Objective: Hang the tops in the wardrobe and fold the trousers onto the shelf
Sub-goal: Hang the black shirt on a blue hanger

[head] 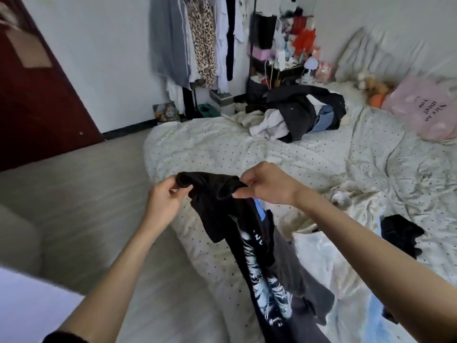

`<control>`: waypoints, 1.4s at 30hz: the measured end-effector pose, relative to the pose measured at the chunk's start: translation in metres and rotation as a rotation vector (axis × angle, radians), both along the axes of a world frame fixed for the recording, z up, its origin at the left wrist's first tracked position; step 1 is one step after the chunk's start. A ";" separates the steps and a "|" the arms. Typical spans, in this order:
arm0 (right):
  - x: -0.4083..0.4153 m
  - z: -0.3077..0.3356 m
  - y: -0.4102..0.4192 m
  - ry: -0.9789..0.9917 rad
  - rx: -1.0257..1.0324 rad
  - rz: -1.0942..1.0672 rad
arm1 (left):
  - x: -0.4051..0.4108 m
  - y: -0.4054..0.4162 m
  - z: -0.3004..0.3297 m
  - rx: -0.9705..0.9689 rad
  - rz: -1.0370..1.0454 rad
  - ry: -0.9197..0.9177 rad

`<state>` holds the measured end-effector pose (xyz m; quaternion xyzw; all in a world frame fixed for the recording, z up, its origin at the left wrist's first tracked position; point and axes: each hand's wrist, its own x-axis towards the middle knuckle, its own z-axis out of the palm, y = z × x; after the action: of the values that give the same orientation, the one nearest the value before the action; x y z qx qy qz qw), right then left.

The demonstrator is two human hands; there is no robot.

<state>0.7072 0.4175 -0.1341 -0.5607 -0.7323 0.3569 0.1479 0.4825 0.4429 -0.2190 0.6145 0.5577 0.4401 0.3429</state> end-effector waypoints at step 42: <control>-0.770 -0.008 -0.130 0.305 -0.041 0.984 | -0.482 -0.392 0.054 -0.106 1.738 0.166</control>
<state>-0.0631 0.2877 -0.1425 -0.0943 -0.8724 0.4763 0.0567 0.0004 0.0507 -0.1649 -0.0152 0.8717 0.4728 -0.1277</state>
